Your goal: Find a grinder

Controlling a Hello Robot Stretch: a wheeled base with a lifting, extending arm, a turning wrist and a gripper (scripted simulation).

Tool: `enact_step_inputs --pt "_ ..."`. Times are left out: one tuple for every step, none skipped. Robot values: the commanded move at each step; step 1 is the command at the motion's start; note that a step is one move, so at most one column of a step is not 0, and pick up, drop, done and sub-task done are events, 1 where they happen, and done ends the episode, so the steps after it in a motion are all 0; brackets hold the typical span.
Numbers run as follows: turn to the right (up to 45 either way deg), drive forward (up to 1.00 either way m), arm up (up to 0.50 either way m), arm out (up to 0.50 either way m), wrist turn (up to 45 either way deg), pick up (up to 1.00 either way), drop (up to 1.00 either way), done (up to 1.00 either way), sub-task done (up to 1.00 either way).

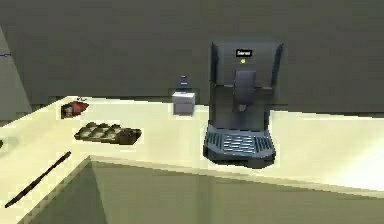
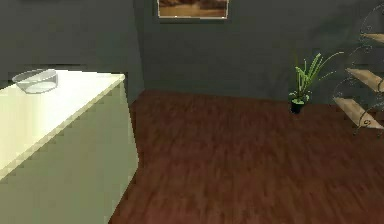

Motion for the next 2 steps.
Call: enact_step_inputs --pt "-30.0 0.00 0.00 0.00 0.0 0.00 0.00 0.00 0.00" --pt "0.0 0.00 0.00 0.00 0.0 0.00 0.00 1.00 0.00"
